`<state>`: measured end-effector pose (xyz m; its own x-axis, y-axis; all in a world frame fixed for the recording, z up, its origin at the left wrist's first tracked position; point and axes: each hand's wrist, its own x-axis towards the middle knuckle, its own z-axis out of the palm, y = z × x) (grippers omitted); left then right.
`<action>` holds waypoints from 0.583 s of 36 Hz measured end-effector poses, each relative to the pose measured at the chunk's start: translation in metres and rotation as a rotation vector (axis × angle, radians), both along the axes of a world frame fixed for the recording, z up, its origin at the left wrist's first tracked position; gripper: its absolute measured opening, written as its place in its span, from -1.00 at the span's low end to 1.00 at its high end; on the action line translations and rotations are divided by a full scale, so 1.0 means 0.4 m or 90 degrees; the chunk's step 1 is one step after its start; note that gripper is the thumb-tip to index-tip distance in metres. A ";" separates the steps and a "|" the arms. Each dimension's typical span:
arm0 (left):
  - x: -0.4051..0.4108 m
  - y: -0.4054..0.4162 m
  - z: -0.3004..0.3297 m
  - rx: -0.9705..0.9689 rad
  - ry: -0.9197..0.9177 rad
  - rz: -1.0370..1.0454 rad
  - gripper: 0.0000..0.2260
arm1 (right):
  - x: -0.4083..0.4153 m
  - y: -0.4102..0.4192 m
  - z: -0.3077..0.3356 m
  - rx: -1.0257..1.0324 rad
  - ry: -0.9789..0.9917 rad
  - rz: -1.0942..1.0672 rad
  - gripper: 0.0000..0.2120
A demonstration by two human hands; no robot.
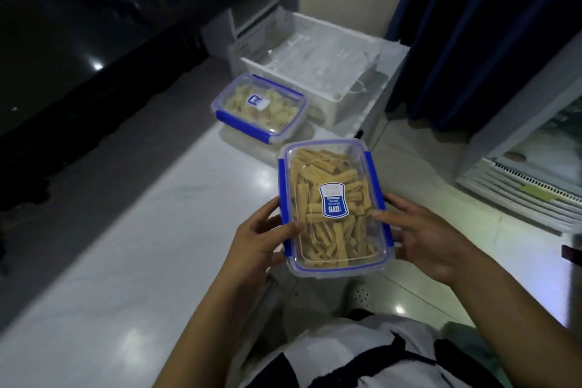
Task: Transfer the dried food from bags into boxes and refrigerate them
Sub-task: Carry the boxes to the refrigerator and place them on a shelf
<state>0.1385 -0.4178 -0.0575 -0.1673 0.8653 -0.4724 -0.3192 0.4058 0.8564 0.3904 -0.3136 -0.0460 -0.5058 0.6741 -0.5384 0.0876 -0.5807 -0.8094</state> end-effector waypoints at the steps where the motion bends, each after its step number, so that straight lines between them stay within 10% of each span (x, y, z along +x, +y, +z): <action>1: 0.026 0.040 0.002 0.001 0.000 -0.021 -0.48 | 0.035 0.029 -0.001 0.000 0.006 -0.009 -0.47; 21: 0.642 0.758 -0.029 -0.026 0.006 -0.441 -0.44 | 0.647 0.326 -0.075 -0.001 -0.007 -0.460 -0.35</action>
